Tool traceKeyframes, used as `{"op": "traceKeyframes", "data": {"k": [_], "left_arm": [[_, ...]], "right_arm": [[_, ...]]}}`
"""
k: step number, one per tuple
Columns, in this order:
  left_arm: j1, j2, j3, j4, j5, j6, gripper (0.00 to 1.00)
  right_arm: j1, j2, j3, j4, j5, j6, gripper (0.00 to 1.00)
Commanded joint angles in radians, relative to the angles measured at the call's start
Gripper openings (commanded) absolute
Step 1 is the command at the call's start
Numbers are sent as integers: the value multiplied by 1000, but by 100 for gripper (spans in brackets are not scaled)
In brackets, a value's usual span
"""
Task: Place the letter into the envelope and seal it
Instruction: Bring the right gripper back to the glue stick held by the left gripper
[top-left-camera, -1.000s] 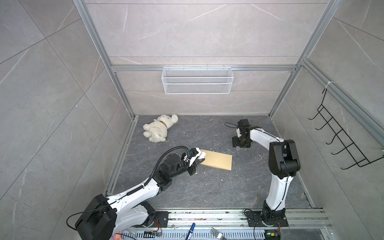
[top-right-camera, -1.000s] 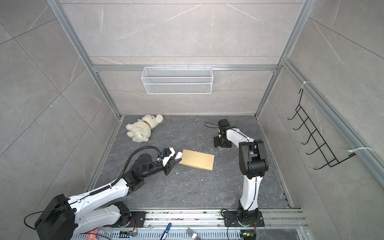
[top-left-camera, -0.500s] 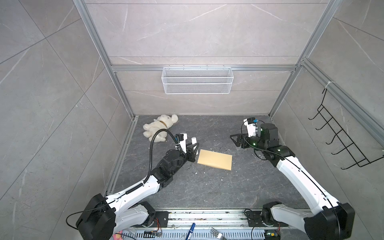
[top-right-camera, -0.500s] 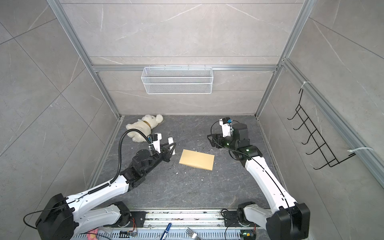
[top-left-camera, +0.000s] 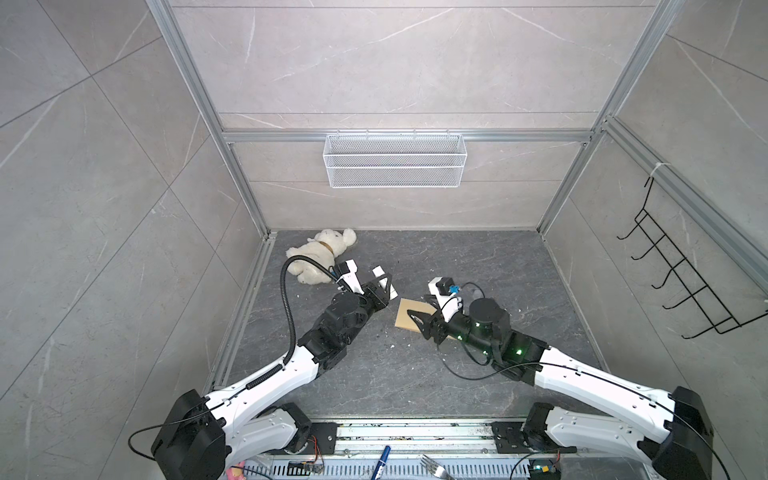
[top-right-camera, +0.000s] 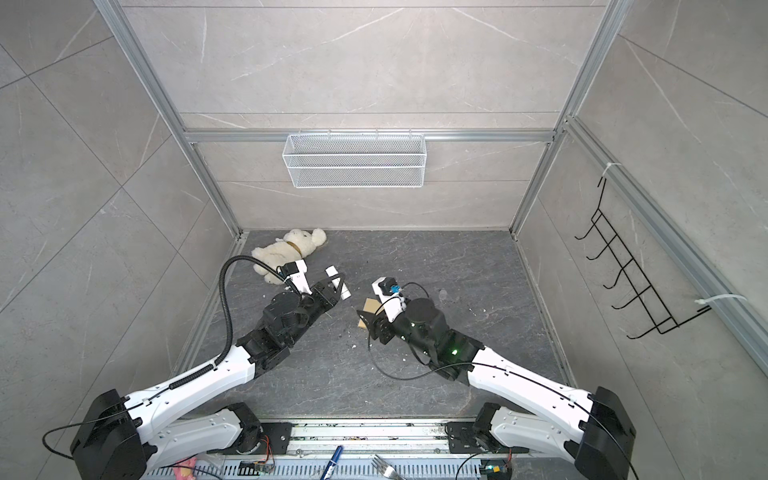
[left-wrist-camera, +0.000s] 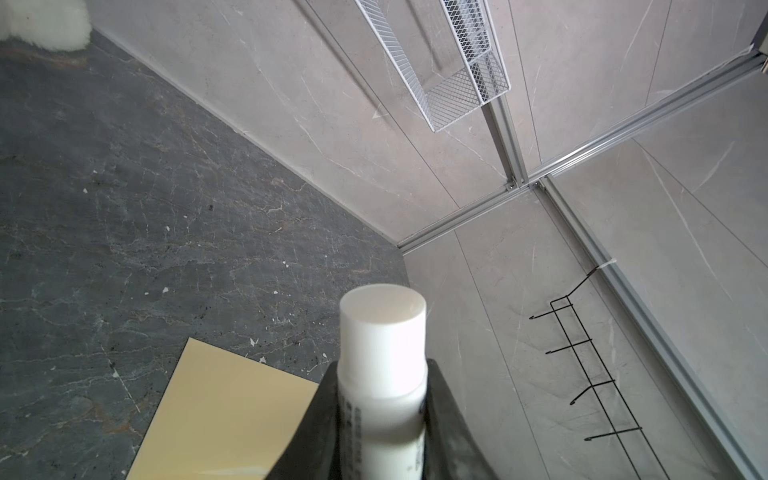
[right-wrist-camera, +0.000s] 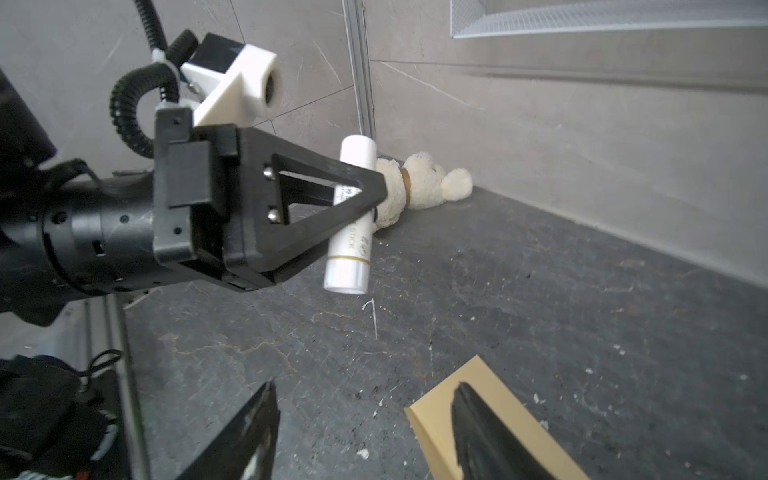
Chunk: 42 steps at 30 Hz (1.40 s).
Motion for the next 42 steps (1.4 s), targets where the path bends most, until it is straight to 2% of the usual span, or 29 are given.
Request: {"op": "traceKeyframes", "data": {"k": [1,7,18,23,28,33,39,42], "left_arm": [[-12,2,57,-6,-40,-66,0],[-16,-3,57,-3,-40,-77,0],[-16,-26,42,-8,-46,-64,0],[-16,-28,33,-1,-47,-69,0],[-16,-32,28,4,-46,-69,0],[-17,-32,26,11,-38,-69,0],[-16,-28,15,60,-8,-37,0],[-16,-21,-13,165,37,25,0]], "right_arm": [[78,81,35,134,253,-148,65],[126,213,82,226,352,-189,59],[130,290,125,257,372,-172,51],[130,306,146,239,373,-172,42],[130,321,159,217,390,-167,39],[130,331,169,203,399,-159,27],[124,323,169,198,382,-111,2],[98,295,152,201,313,-40,0]]}}
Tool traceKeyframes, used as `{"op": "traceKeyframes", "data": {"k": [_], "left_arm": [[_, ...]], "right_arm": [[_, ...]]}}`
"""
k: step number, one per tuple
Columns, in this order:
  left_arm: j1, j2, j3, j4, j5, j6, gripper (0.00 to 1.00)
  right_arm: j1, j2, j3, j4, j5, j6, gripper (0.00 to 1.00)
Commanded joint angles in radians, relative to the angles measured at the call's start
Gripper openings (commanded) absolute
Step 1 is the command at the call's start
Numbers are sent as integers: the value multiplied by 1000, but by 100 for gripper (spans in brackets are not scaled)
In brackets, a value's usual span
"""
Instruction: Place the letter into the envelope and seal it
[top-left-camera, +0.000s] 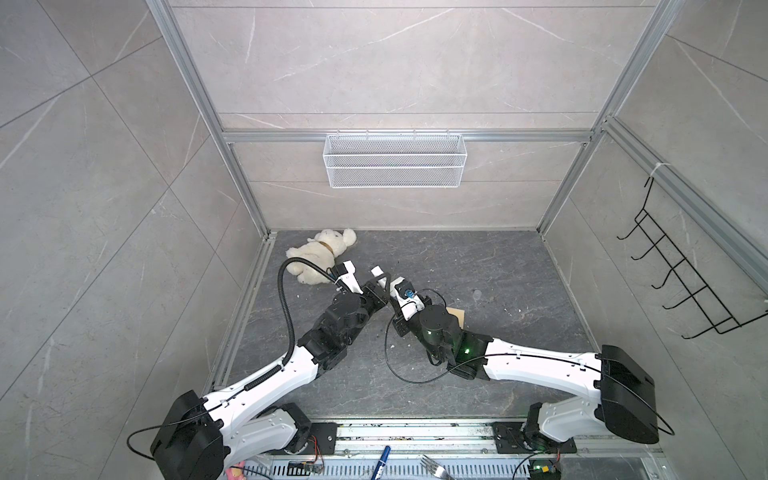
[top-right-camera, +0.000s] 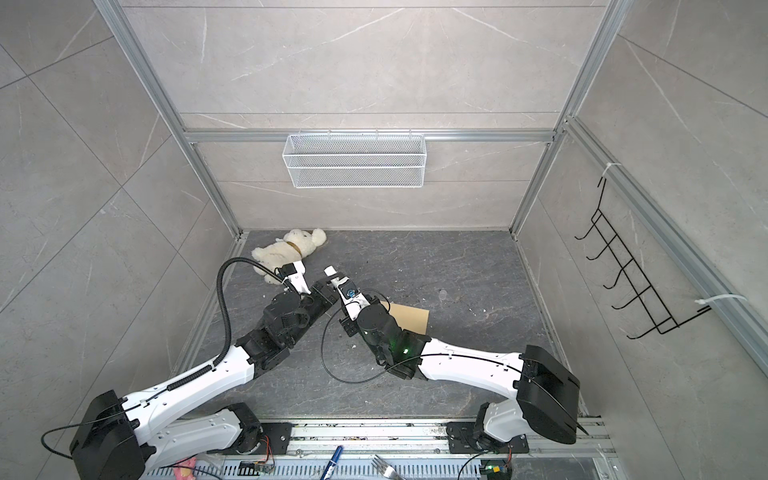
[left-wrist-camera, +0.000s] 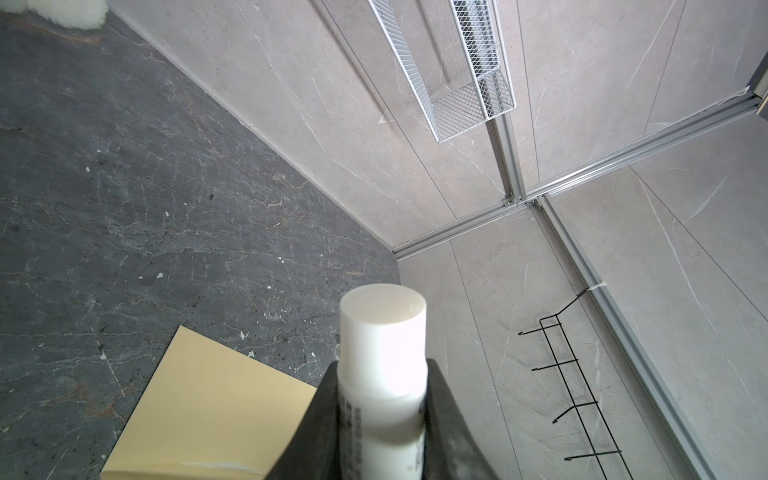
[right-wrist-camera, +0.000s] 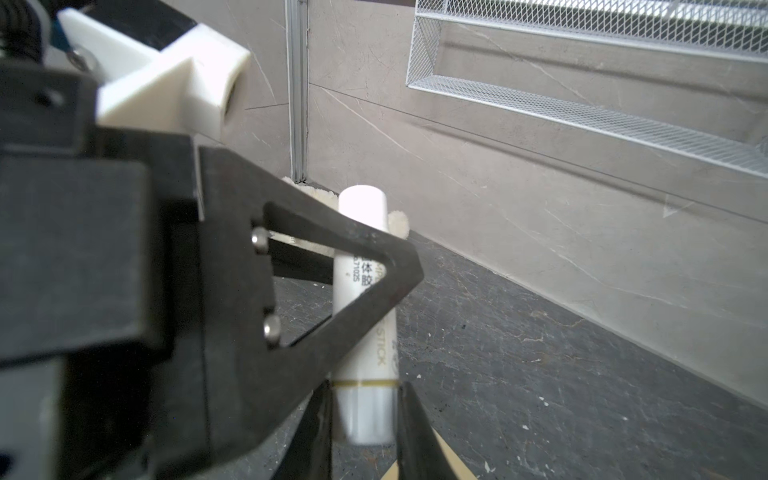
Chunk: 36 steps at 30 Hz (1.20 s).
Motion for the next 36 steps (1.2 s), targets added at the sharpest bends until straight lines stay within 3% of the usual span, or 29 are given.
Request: {"op": "traceKeyframes", "data": {"k": [1,4,6,11,14,18,23,27,29,32,36], "left_arm": [[-5,-13,-26,203,71,97,0],[-4,-2,-78,370,124,173,0],[-5,6,-104,471,169,226,0],[-3,25,-120,593,288,311,0],[-3,29,-121,624,327,330,0],[-2,34,-112,612,313,318,0],[-5,41,-97,577,280,285,0],[-5,29,-83,506,221,254,0],[-4,19,-73,463,194,255,0],[-4,8,-68,438,169,247,0],[-3,5,-65,433,160,242,0]], "right_arm": [[-42,-36,-4,-9,-86,111,0],[-125,-87,-49,21,-268,245,0],[-211,-112,-75,57,-452,357,0],[-374,-104,-108,180,-795,581,0],[-423,-81,-108,243,-909,671,0],[-438,-51,-103,286,-966,718,0],[-438,-48,-90,238,-958,685,1],[-400,-108,-92,130,-846,555,33],[-323,-174,-92,22,-680,400,46],[-178,-234,-94,-69,-383,172,53],[-94,-262,-137,-22,-202,68,58]]}}
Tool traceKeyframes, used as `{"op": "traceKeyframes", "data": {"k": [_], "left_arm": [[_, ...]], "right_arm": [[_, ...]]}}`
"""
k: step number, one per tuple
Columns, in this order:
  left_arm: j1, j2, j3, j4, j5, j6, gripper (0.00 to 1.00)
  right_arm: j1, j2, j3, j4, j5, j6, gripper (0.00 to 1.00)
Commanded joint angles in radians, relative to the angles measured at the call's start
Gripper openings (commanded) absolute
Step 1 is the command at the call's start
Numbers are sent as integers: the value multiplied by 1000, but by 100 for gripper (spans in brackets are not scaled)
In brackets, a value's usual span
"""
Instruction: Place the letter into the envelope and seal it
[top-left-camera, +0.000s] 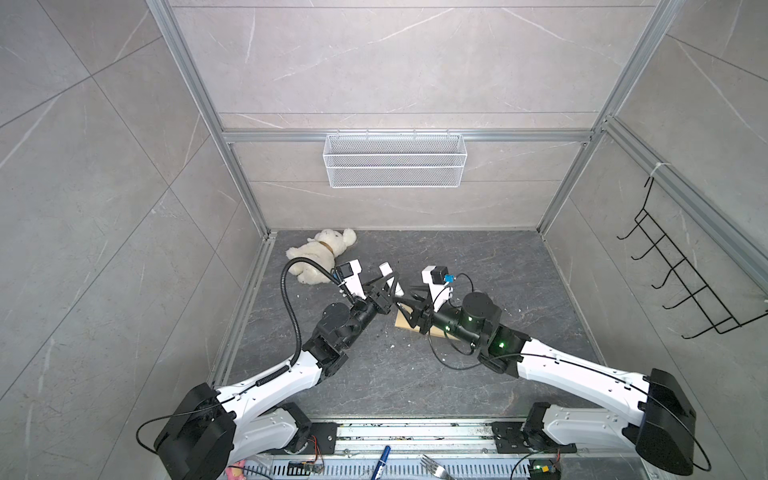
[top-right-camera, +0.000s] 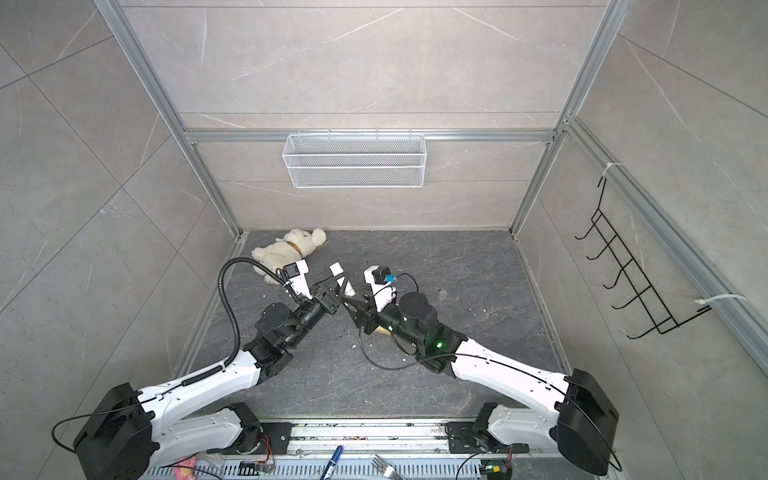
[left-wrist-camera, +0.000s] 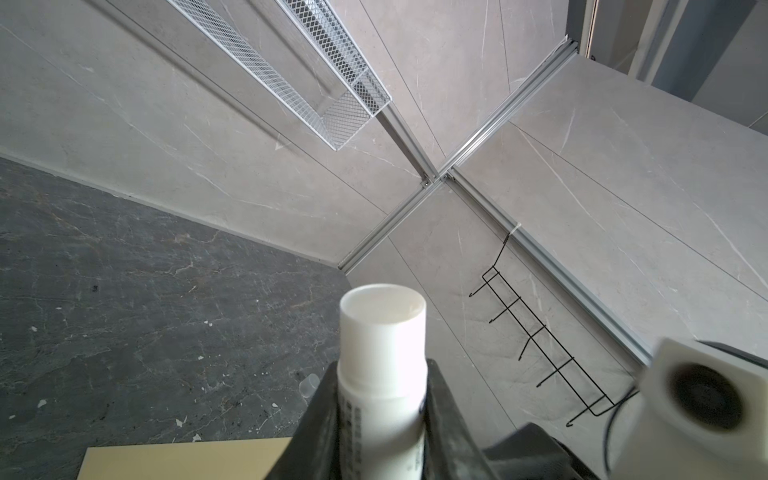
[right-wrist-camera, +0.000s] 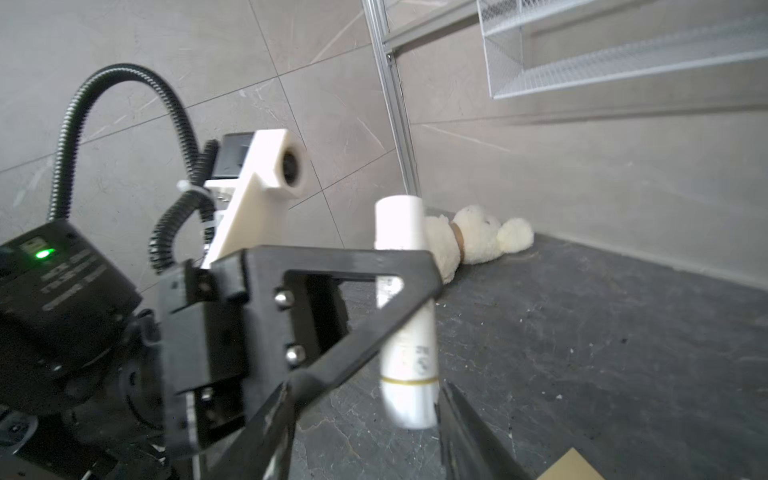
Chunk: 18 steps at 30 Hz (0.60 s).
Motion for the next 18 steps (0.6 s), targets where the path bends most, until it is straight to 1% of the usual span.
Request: {"op": "traceKeyframes", "data": {"k": [1,8,14,18], "left_arm": [[-6,-24,47,26,-13,-7,0],[-7,-27,47,24,-16,-17,0],[-7,-33,48,20,-15,-18,0],[-6,-33,45,21,-13,-21,0]], "right_arm": [[44,-19,-40,-11,275,-187,58],[129,51,4,-8,404,-270,55],[141,93,35,-9,440,-266,53],[143,110,45,10,450,-254,49]]}}
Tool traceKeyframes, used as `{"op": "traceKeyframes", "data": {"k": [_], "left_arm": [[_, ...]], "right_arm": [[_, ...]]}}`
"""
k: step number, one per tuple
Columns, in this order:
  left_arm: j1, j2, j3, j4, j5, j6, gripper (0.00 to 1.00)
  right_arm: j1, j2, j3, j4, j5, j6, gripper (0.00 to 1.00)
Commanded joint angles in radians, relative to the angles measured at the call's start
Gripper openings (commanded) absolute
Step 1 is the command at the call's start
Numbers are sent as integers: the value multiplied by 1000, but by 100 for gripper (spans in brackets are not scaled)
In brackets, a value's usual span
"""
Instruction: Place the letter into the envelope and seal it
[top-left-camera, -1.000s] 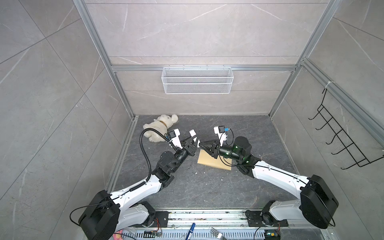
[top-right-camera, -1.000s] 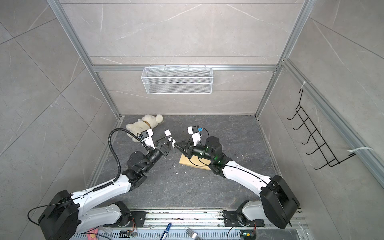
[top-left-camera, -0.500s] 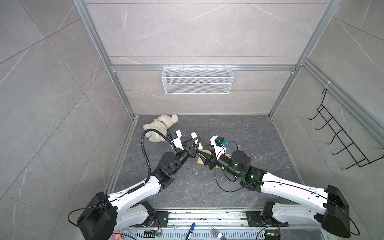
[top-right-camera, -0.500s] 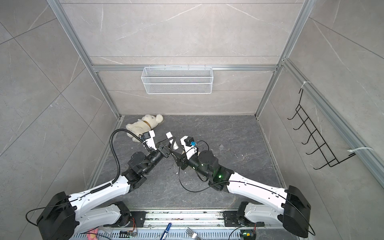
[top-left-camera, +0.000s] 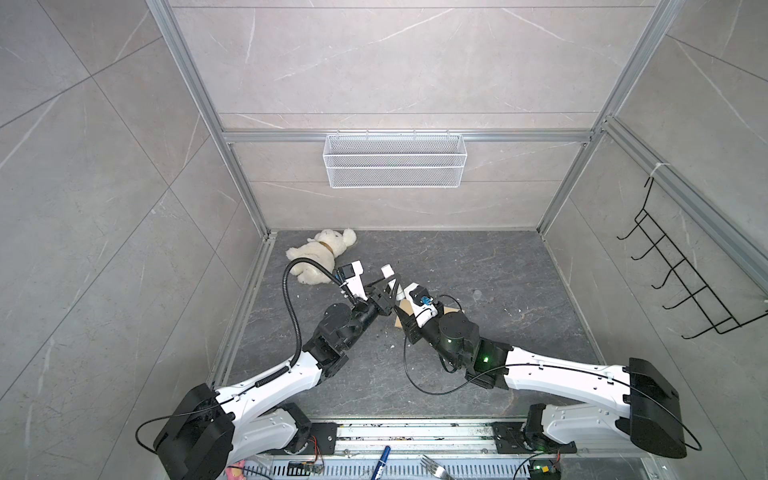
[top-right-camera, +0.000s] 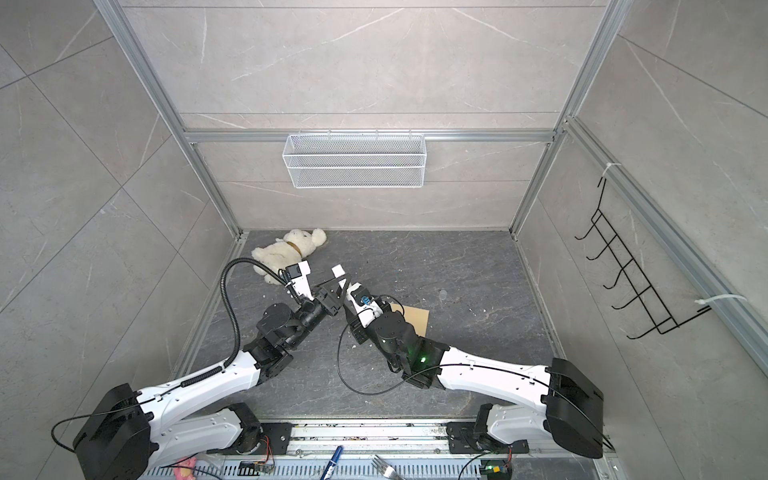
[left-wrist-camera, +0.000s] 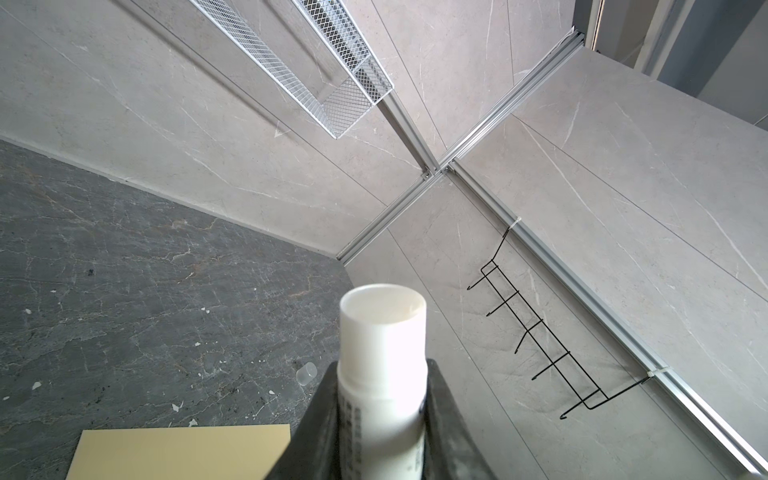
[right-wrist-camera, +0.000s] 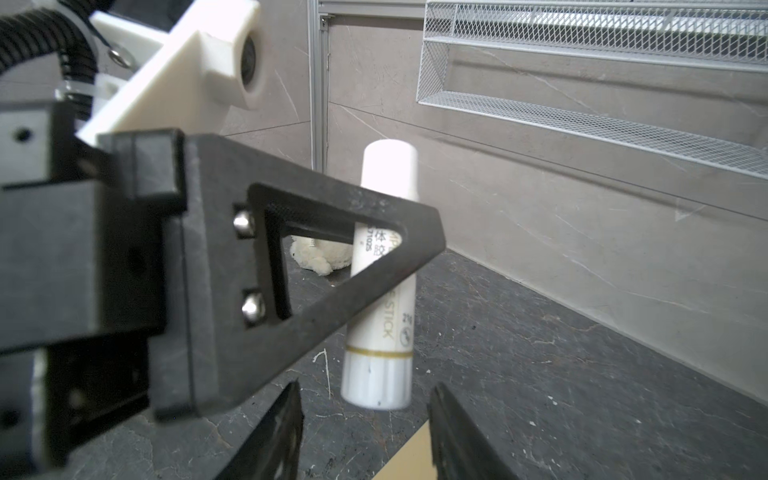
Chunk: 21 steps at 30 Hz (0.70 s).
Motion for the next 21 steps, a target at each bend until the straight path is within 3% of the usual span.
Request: {"op": "traceKeyframes", "data": {"k": [1,7,15,21], "left_arm": [[-3,-31,42,47,-3,-6,0],[-3,-35,41,47,-3,-12,0],[-2,-38,43,47,-3,-9,0],[-2,-35,45,45,4,-10,0]], "right_arm": [[7,15,42,21,45,-3,48],[9,44,71,0,62,4,39],[9,66,87,-33,93,17,42],[9,63,87,-23,94,23,30]]}}
